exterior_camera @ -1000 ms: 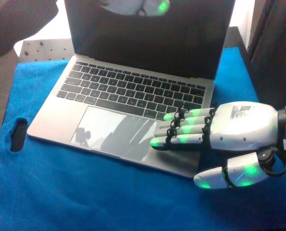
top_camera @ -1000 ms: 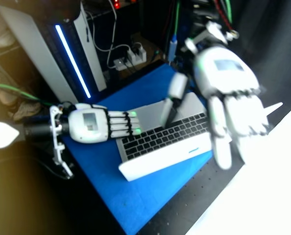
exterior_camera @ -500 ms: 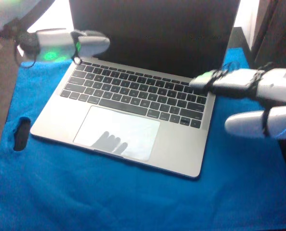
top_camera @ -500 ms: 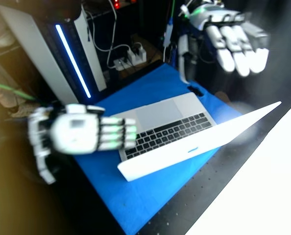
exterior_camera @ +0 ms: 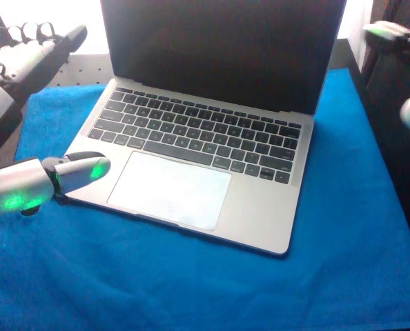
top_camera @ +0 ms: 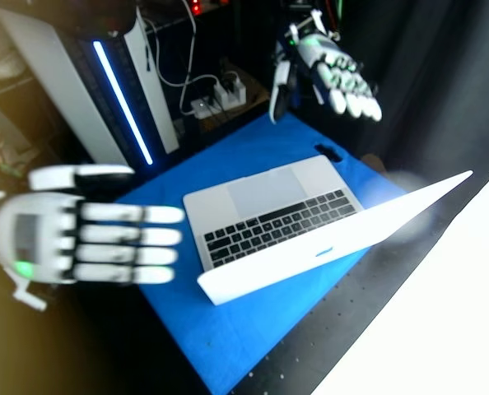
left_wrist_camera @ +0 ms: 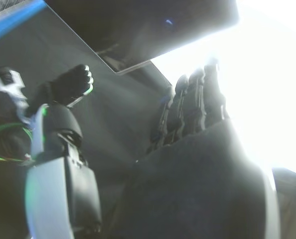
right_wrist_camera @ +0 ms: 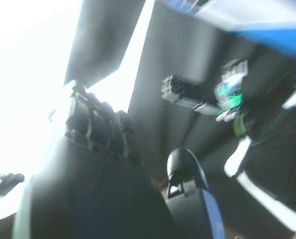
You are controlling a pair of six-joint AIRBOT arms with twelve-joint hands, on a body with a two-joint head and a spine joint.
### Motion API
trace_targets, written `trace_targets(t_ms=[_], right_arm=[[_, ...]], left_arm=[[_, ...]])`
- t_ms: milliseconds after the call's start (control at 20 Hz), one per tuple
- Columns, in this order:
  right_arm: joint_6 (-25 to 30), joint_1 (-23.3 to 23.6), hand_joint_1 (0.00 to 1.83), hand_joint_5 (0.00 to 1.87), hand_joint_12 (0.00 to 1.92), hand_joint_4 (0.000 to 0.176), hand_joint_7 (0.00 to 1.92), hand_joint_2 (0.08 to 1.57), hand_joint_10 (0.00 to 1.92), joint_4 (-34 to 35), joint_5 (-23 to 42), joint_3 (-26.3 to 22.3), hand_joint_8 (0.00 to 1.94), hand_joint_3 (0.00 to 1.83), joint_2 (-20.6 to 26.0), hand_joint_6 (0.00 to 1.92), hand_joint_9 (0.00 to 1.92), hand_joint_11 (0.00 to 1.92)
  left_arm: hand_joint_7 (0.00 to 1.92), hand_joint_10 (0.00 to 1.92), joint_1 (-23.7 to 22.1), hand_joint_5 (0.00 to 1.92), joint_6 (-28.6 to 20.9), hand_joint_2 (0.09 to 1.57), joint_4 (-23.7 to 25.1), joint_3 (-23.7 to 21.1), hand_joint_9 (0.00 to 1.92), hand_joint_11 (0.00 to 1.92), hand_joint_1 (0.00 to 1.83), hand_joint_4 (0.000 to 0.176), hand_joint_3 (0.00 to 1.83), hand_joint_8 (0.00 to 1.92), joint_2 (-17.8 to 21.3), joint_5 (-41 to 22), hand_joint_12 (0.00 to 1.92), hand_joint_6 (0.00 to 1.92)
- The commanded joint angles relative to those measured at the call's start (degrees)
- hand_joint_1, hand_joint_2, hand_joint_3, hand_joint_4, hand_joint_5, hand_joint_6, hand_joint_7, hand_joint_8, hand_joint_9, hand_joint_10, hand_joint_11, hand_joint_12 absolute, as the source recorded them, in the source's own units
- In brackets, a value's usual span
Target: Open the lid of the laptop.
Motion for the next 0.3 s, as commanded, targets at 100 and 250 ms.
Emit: trace_targets(t_ms=[100, 250], right_arm=[[0.37, -4.06, 0.0, 0.1, 0.0, 0.0, 0.02, 1.43, 0.0, 7.66, 13.55, -0.92, 0.0, 0.02, -0.21, 0.0, 0.0, 0.0], [0.37, -6.16, 0.0, 0.08, 0.0, 0.0, 0.01, 1.46, 0.0, 11.68, 14.25, -0.94, 0.0, 0.02, -0.55, 0.0, 0.0, 0.0]], left_arm=[[0.0, 0.0, 1.07, 0.0, -2.25, 1.13, 0.22, -0.2, 0.04, 0.0, 0.4, 0.0, 0.0, 0.0, -1.04, -6.76, 0.31, 0.0], [0.0, 0.0, 4.41, 0.0, -4.01, 1.15, -3.22, -0.53, 0.01, 0.0, 0.39, 0.0, 0.01, 0.0, -1.62, -7.83, 0.3, 0.0]])
